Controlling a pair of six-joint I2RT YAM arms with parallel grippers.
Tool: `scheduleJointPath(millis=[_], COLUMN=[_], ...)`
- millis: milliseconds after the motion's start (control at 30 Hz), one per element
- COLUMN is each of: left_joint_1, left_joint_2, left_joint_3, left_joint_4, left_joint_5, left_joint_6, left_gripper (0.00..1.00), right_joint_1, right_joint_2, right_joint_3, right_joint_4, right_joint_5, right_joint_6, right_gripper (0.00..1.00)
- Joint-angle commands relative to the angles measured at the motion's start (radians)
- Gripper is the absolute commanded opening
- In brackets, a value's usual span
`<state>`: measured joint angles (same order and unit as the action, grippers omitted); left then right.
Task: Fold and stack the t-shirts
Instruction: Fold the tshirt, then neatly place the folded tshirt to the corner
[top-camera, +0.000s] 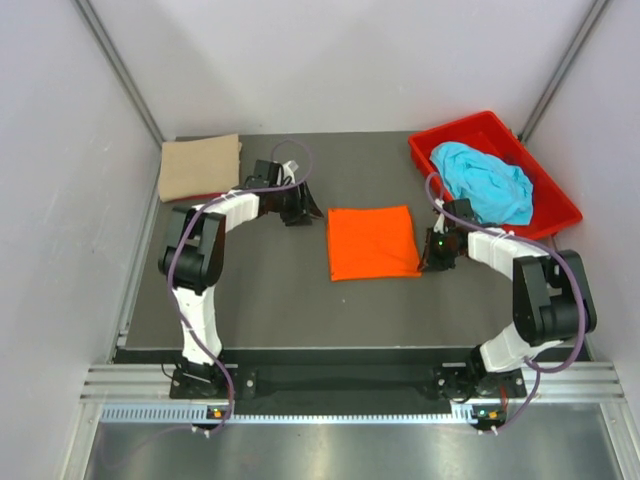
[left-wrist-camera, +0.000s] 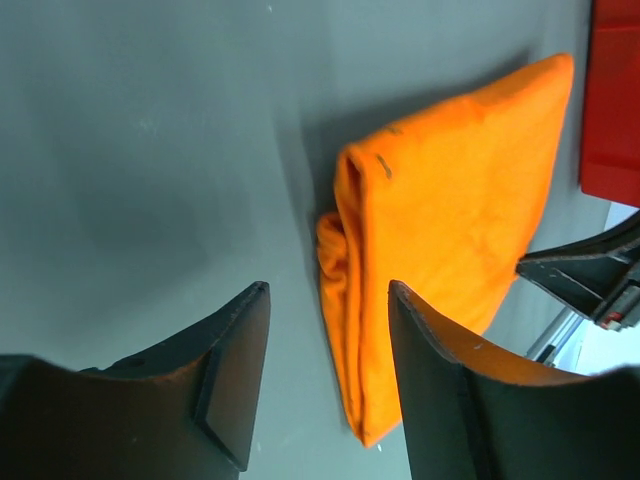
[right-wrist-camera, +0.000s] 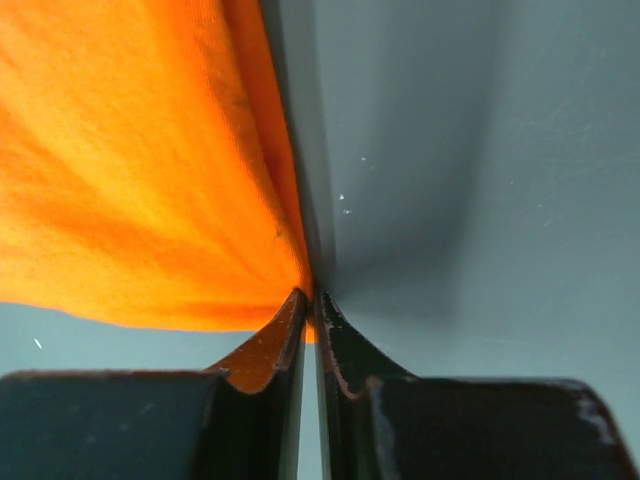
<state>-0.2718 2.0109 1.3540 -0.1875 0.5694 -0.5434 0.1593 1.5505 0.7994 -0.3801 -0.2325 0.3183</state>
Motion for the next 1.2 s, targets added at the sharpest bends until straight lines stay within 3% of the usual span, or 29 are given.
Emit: scheduleJointPath(millis=[0, 133, 200, 400, 833, 1167], left_joint_1=[-0.015, -0.030, -0.035, -0.043, -0.090, -0.115], left_joint_2=[0.040, 0.064, 0.077, 0.109, 0.092, 0.104], left_joint_3=[0.045, 0.024, 0.008, -0.019, -0.075, -0.026], left_joint_4=[0.097, 0.157, 0.163, 0.178, 0.160, 0.066], left_joint_5=[0.044, 0.049, 0.041, 0.028, -0.045, -0.147], left_joint_6=[0.014, 0.019, 0.019, 0.022, 0.034, 0.034], left_gripper=[0.56, 0.61, 0.64, 0.64, 0.60, 0.54], right_joint_1=[-0.017, -0.020, -0.021, -0.024, -0.027, -0.033], right_joint_2=[0.028, 0.031, 0.030, 0.022, -0.064, -0.147], right_joint_3=[0.047, 0.057, 0.061, 0.069, 0.069, 0.060], right_joint_4=[-0.036, -0.042, -0.043, -0.043, -0.052, -0.059], right_joint_5=[0.070, 0.079, 0.082, 0.094, 0.098, 0.084], right_joint_6=[-0.028, -0.027, -0.022, -0.016, -0.001, -0.001], right_gripper=[0.09, 0.18, 0.28, 0.43, 0.58, 0.61])
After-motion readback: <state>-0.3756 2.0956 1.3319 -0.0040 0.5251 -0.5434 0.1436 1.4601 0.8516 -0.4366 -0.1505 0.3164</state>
